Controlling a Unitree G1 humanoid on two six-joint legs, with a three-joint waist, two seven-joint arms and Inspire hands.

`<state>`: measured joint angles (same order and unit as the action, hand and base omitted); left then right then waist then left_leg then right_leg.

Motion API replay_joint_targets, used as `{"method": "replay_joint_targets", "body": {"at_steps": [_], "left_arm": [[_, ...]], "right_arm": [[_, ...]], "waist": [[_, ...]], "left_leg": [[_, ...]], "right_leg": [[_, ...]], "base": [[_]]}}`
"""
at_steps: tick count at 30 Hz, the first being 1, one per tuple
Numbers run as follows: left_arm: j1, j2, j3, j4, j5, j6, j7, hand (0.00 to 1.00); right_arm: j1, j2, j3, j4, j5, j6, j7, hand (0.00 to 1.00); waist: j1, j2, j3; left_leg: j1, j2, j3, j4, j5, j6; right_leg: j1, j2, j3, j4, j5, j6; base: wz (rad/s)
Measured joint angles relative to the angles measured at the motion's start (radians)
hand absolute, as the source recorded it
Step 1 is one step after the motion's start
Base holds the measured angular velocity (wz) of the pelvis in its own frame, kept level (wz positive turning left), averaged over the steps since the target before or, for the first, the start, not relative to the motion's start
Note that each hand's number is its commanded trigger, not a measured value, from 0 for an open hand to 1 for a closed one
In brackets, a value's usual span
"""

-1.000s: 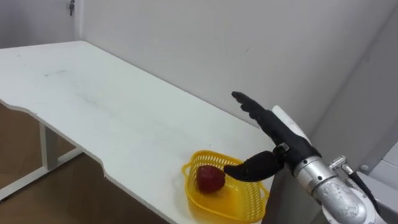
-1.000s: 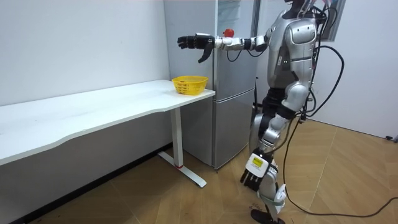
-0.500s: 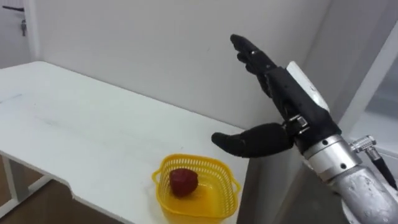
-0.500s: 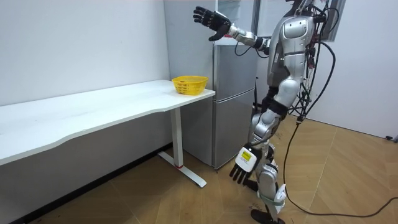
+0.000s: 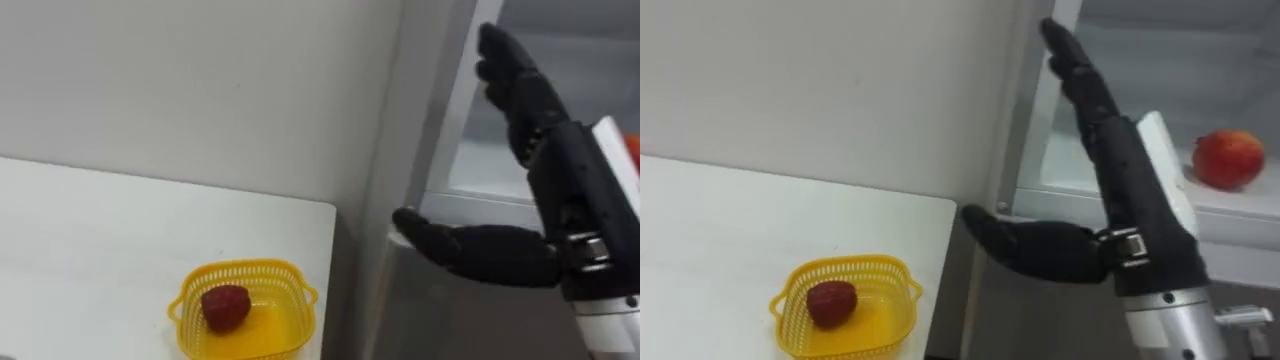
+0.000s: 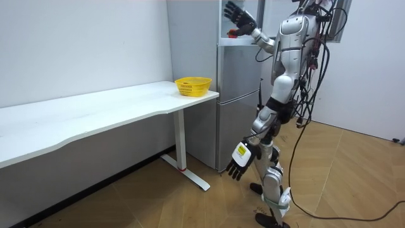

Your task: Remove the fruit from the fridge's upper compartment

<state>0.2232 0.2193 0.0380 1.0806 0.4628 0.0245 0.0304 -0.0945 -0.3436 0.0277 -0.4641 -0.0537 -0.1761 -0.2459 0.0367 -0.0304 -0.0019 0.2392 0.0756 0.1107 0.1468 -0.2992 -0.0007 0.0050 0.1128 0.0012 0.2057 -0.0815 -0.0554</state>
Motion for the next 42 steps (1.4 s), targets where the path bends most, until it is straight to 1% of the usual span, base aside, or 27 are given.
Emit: {"method": "replay_joint_targets", "body": {"at_steps": [2, 3, 6, 9, 11, 12, 14, 16, 19, 22, 24, 27, 29, 31, 32, 33, 34, 35, 36, 38, 40, 42], "left_arm": [[0.002, -0.006, 0.000, 0.013, 0.000, -0.011, 0.002, 0.00], [0.003, -0.009, 0.000, 0.022, -0.001, -0.013, 0.006, 0.00], [0.003, -0.010, 0.000, 0.044, -0.001, -0.017, 0.006, 0.00], [0.004, -0.011, -0.001, 0.049, -0.001, -0.016, 0.007, 0.00], [0.006, -0.011, -0.001, 0.049, -0.001, -0.016, 0.007, 0.00], [0.005, -0.011, -0.001, 0.049, -0.002, -0.016, 0.007, 0.00], [0.006, -0.011, -0.002, 0.049, -0.002, -0.016, 0.007, 0.00], [0.005, -0.011, -0.002, 0.048, -0.022, -0.016, 0.006, 0.00], [0.011, -0.010, 0.000, 0.048, -0.060, -0.016, 0.003, 0.00], [0.015, -0.011, 0.020, 0.047, -0.058, -0.015, -0.013, 0.00], [0.015, -0.010, 0.021, 0.044, -0.055, -0.007, -0.016, 0.00], [0.012, -0.005, 0.030, 0.044, -0.057, -0.003, -0.017, 0.00], [0.014, -0.002, 0.040, 0.042, -0.057, -0.003, -0.020, 0.00], [0.015, 0.001, 0.045, 0.034, -0.055, -0.003, -0.026, 0.00], [0.017, 0.002, 0.051, 0.030, -0.055, -0.002, -0.033, 0.00], [0.022, 0.002, 0.059, 0.016, -0.052, 0.000, -0.043, 0.00], [0.023, 0.002, 0.059, 0.006, -0.049, 0.000, -0.044, 0.00], [0.027, 0.002, 0.059, -0.006, -0.040, 0.000, -0.045, 0.00], [0.030, 0.002, 0.058, -0.006, -0.037, 0.003, -0.048, 0.00], [0.026, 0.002, 0.058, -0.009, -0.037, 0.013, -0.055, 0.00], [0.021, 0.004, 0.058, -0.009, -0.037, 0.021, -0.057, 0.00], [0.021, 0.008, 0.058, -0.010, -0.037, 0.024, -0.056, 0.00]], "right_arm": [[0.037, 0.023, -0.060, 0.000, -0.027, -0.024, -0.070, 0.00], [0.046, 0.027, -0.079, 0.000, -0.049, -0.026, -0.102, 0.00], [0.047, 0.026, -0.122, 0.000, -0.107, -0.034, -0.161, 0.00], [0.047, 0.025, -0.142, 0.007, -0.107, -0.044, -0.218, 0.00], [0.047, 0.026, -0.142, 0.028, -0.102, -0.044, -0.236, 0.00], [0.047, 0.026, -0.143, 0.041, -0.102, -0.044, -0.243, 0.00], [0.047, 0.026, -0.146, 0.064, -0.101, -0.044, -0.247, 0.00], [0.047, 0.025, -0.154, 0.086, -0.062, -0.044, -0.245, 0.00], [0.046, 0.022, -0.186, 0.124, 0.014, -0.041, -0.241, 0.00], [0.043, 0.012, -0.225, 0.201, 0.048, -0.031, -0.240, 0.00], [0.039, -0.007, -0.235, 0.240, 0.089, -0.003, -0.239, 0.00], [0.021, -0.018, -0.239, 0.282, 0.111, 0.004, -0.236, 0.00], [-0.009, -0.023, -0.247, 0.300, 0.110, 0.016, -0.233, 0.00], [-0.035, -0.047, -0.248, 0.315, 0.116, 0.022, -0.229, 0.00], [-0.055, -0.076, -0.248, 0.347, 0.132, 0.026, -0.223, 0.00], [-0.066, -0.104, -0.248, 0.375, 0.145, 0.028, -0.218, 0.00], [-0.070, -0.115, -0.248, 0.383, 0.150, 0.033, -0.217, 0.00], [-0.083, -0.125, -0.246, 0.390, 0.166, 0.042, -0.216, 0.00], [-0.108, -0.126, -0.245, 0.411, 0.168, 0.043, -0.214, 0.00], [-0.149, -0.128, -0.245, 0.456, 0.169, 0.048, -0.209, 0.00], [-0.174, -0.130, -0.245, 0.494, 0.174, 0.053, -0.207, 0.00], [-0.215, -0.131, -0.239, 0.559, 0.202, 0.067, -0.186, 0.00]], "waist": [[-0.017, 0.001, -0.0011], [-0.026, 0.002, -0.0010], [-0.040, 0.003, -0.0022], [-0.045, -0.003, -0.0056], [-0.057, -0.009, -0.0079], [-0.059, -0.014, -0.0066], [-0.058, -0.018, -0.0064], [-0.059, -0.024, -0.0057], [-0.057, -0.033, -0.0016], [-0.053, -0.042, 0.0036], [-0.050, -0.043, 0.0059], [-0.049, -0.047, 0.0069], [-0.045, -0.053, 0.0099], [-0.044, -0.058, 0.0096], [-0.040, -0.063, 0.0081], [-0.031, -0.069, 0.0042], [-0.030, -0.072, 0.0020], [-0.019, -0.078, 0.0011], [-0.009, -0.082, 0.0017], [-0.008, -0.090, 0.0013], [-0.003, -0.093, 0.0029], [0.003, -0.098, 0.0038]], "left_leg": [[-0.001, 0.000, 0.006, 0.003, 0.000, 0.000], [-0.001, 0.000, 0.011, 0.004, 0.000, 0.000], [-0.002, 0.000, 0.022, 0.003, 0.000, -0.001], [-0.004, 0.000, 0.025, 0.004, 0.000, -0.001], [-0.002, 0.000, 0.025, 0.005, 0.000, -0.001], [-0.002, 0.000, 0.025, 0.006, 0.000, -0.001], [-0.002, 0.000, 0.027, 0.006, 0.000, -0.001], [0.000, 0.000, 0.027, 0.007, 0.000, -0.001], [0.000, 0.000, 0.026, 0.007, 0.000, -0.001], [-0.001, 0.000, 0.026, 0.004, 0.000, -0.001], [-0.002, 0.000, 0.025, 0.005, 0.000, -0.001], [-0.002, 0.000, 0.026, 0.006, 0.000, -0.001], [-0.009, 0.000, 0.026, 0.008, 0.000, -0.001], [-0.020, 0.000, 0.025, 0.014, 0.000, -0.001], [-0.022, 0.000, 0.024, 0.018, 0.001, -0.001], [-0.023, 0.000, 0.024, 0.020, 0.001, -0.001], [-0.023, 0.000, 0.024, 0.021, 0.001, -0.001], [-0.023, 0.001, 0.023, 0.021, 0.001, -0.001], [-0.021, 0.001, 0.023, 0.021, 0.001, -0.002], [-0.021, 0.002, 0.019, 0.021, 0.001, -0.002], [-0.020, 0.001, 0.014, 0.022, 0.001, -0.002], [-0.019, 0.000, 0.008, 0.022, 0.001, -0.002]], "right_leg": [[-0.001, 0.002, 0.005, 0.000, 0.001, -0.001], [-0.002, 0.002, 0.007, 0.001, 0.001, -0.002], [-0.011, 0.006, 0.020, 0.007, 0.001, -0.002], [-0.019, 0.008, 0.021, 0.014, 0.001, -0.003], [-0.018, 0.008, 0.020, 0.016, 0.000, -0.004], [-0.018, 0.008, 0.021, 0.016, 0.000, -0.004], [-0.017, 0.008, 0.021, 0.016, 0.000, -0.004], [-0.017, 0.008, 0.021, 0.016, 0.000, -0.004], [-0.016, 0.008, 0.021, 0.014, 0.000, -0.004], [-0.017, 0.008, 0.020, 0.012, -0.001, -0.003], [-0.019, 0.008, 0.019, 0.012, -0.002, -0.003], [-0.019, 0.009, 0.020, 0.015, -0.004, -0.004], [-0.026, 0.008, 0.020, 0.015, -0.005, -0.004], [-0.034, 0.007, 0.018, 0.015, -0.005, -0.004], [-0.034, 0.005, 0.016, 0.014, -0.006, -0.005], [-0.034, -0.001, 0.012, 0.014, -0.007, -0.006], [-0.034, -0.001, 0.011, 0.014, -0.007, -0.006], [-0.034, -0.002, 0.009, 0.015, -0.008, -0.007], [-0.033, -0.001, 0.009, 0.015, -0.008, -0.007], [-0.031, -0.002, 0.005, 0.014, -0.008, -0.007], [-0.026, -0.005, -0.003, 0.012, -0.008, -0.007], [-0.022, -0.008, -0.007, 0.011, -0.009, -0.007]], "base": [[-0.06], [-0.08], [-0.12], [-0.09], [0.00], [0.00], [0.00], [0.00], [0.00], [0.00], [0.00], [0.00], [0.00], [0.00], [0.00], [0.00], [0.00], [0.00], [0.00], [0.05], [0.14], [0.08]]}}
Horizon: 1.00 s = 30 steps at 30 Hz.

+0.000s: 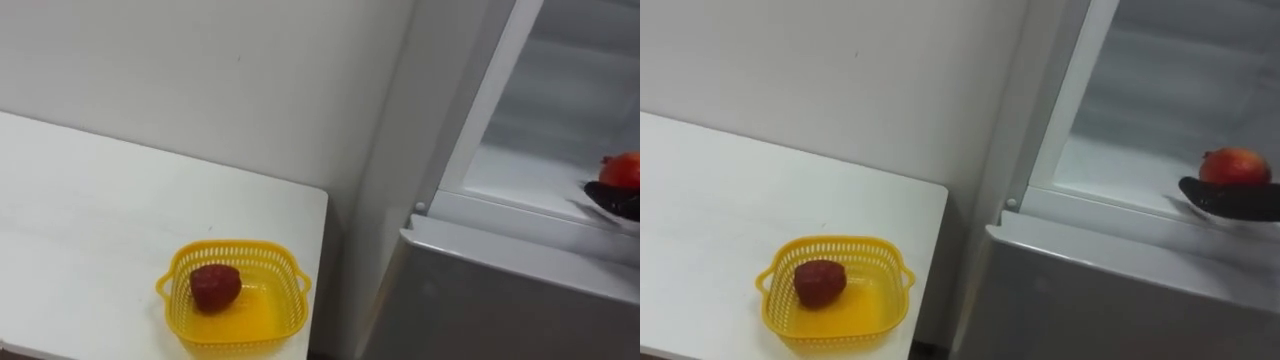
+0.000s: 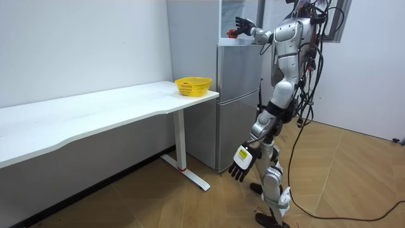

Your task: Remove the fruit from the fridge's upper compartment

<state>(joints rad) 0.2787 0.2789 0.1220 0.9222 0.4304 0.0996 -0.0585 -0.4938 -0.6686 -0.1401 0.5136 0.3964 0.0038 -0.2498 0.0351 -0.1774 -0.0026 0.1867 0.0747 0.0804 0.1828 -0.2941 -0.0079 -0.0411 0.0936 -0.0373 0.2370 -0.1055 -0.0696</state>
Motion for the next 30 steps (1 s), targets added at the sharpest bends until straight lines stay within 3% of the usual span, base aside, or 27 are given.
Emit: {"method": "replay_joint_targets", "body": {"at_steps": [12, 30], "left_arm": [[0.027, 0.003, 0.033, 0.001, 0.001, 0.021, -0.003, 0.00], [0.025, 0.006, 0.031, 0.001, 0.004, 0.033, -0.016, 0.00]], "right_arm": [[-0.006, -0.009, -0.001, 0.034, 0.017, 0.020, 0.028, 0.00], [-0.006, -0.009, 0.003, 0.107, 0.015, 0.033, 0.142, 0.00]], "waist": [[-0.013, 0.025, 0.0015], [-0.002, 0.031, 0.0032]], "left_leg": [[0.003, 0.001, -0.001, 0.000, 0.000, 0.000], [0.035, 0.002, -0.002, -0.002, 0.000, 0.000]], "right_leg": [[0.003, -0.001, -0.009, -0.002, 0.000, 0.000], [0.047, -0.003, -0.018, -0.021, 0.005, 0.001]], "base": [[0.01], [0.00]]}}
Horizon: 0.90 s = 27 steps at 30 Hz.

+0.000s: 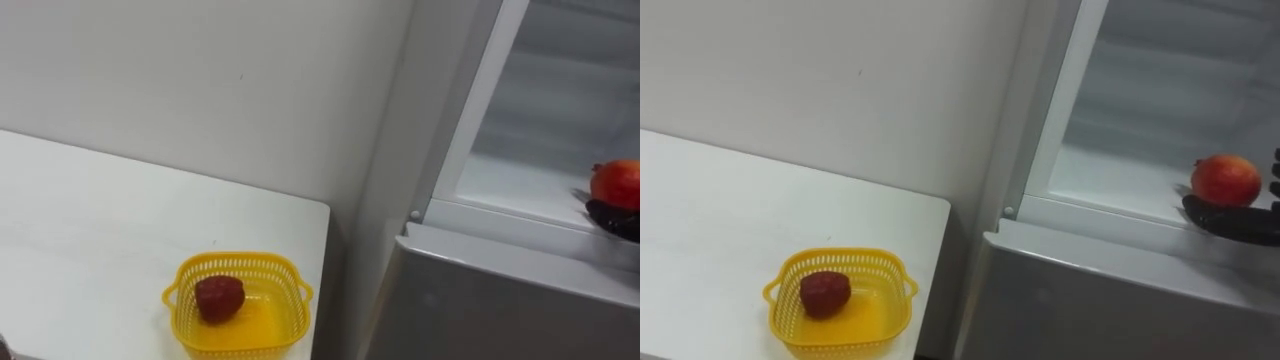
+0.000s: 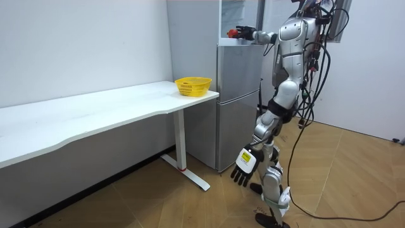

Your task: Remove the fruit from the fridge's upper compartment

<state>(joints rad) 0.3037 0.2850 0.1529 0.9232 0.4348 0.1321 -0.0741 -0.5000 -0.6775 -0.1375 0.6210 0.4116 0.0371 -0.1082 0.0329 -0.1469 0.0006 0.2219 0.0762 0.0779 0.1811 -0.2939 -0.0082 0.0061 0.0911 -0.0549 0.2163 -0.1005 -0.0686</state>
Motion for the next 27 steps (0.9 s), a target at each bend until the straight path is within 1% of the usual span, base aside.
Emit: {"method": "replay_joint_targets", "body": {"at_steps": [6, 12, 16, 20, 25, 27], "left_arm": [[-0.002, 0.000, 0.000, 0.000, 0.000, -0.001, 0.002, 0.00], [-0.002, 0.001, 0.000, 0.000, -0.001, 0.000, 0.002, 0.00], [0.003, 0.001, 0.000, 0.000, -0.001, 0.002, 0.002, 0.00], [0.002, 0.001, 0.000, 0.014, -0.001, 0.002, 0.002, 0.00], [0.005, 0.000, 0.000, 0.020, -0.003, 0.007, 0.001, 0.00], [0.005, 0.000, -0.001, 0.020, -0.005, 0.009, 0.001, 0.00]], "right_arm": [[-0.003, 0.000, 0.000, 0.009, -0.003, -0.003, 0.038, 0.00], [-0.042, 0.000, 0.000, 0.075, -0.008, -0.004, 0.081, 0.00], [-0.044, 0.000, 0.000, 0.081, -0.012, -0.004, 0.090, 0.00], [-0.044, 0.000, 0.000, 0.084, -0.011, -0.005, 0.091, 0.00], [-0.044, 0.000, 0.000, 0.081, -0.011, -0.016, 0.091, 0.00], [-0.044, 0.000, 0.000, 0.076, -0.009, -0.016, 0.092, 0.00]], "waist": [[0.000, 0.002, 0.0000], [-0.001, 0.000, -0.0021], [-0.001, 0.000, -0.0024], [0.005, 0.006, -0.0027], [0.007, 0.016, -0.0030], [0.006, 0.020, -0.0048]], "left_leg": [[-0.002, 0.001, -0.001, 0.000, 0.000, 0.000], [0.001, 0.000, -0.002, 0.000, 0.000, 0.000], [0.002, 0.001, -0.011, 0.000, 0.000, 0.000], [0.007, 0.001, -0.012, -0.002, 0.000, 0.000], [0.013, 0.001, -0.011, -0.014, 0.000, 0.000], [0.014, 0.001, -0.011, -0.017, -0.001, 0.000]], "right_leg": [[0.004, 0.001, 0.000, -0.012, 0.007, 0.001], [0.008, 0.001, 0.000, -0.012, 0.007, 0.001], [0.011, 0.000, 0.000, -0.013, 0.007, 0.001], [0.014, 0.001, -0.002, -0.012, 0.008, 0.001], [0.013, 0.007, -0.003, -0.011, 0.008, 0.000], [0.014, 0.010, -0.003, -0.011, 0.008, 0.000]], "base": [[0.00], [0.00], [0.00], [0.00], [0.00], [0.00]]}}
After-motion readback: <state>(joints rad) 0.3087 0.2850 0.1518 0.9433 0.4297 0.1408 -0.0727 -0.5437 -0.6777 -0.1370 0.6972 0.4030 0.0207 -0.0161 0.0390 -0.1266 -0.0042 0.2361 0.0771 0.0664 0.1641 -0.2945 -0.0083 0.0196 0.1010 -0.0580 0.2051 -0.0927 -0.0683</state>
